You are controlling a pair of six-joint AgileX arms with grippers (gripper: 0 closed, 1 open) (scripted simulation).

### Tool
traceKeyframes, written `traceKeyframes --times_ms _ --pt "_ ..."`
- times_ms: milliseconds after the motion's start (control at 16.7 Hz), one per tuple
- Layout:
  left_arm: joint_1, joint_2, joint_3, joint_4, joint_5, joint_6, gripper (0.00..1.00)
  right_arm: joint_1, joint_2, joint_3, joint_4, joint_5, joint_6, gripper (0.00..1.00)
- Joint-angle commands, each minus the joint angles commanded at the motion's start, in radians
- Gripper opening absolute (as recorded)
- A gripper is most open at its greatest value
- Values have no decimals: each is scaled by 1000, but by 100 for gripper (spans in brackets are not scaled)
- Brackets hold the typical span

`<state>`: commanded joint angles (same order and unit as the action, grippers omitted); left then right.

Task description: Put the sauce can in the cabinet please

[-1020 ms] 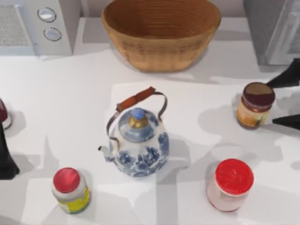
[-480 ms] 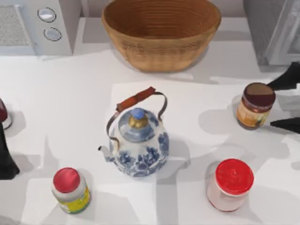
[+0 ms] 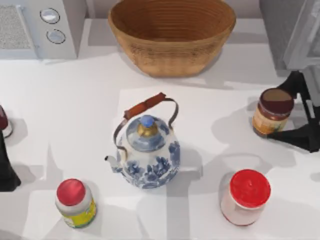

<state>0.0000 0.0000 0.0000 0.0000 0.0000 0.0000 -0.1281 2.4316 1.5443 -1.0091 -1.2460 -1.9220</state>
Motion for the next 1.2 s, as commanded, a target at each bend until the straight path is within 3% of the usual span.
traceKeyframes --times_ms 240,540,1200 --pt "0 0 0 0 0 0 100 41 -27 -60 146 -13 127 100" --pt "0 0 0 0 0 0 100 44 -30 -65 157 -14 137 100" --pt "0 0 0 0 0 0 100 44 -30 -65 157 -14 137 17"
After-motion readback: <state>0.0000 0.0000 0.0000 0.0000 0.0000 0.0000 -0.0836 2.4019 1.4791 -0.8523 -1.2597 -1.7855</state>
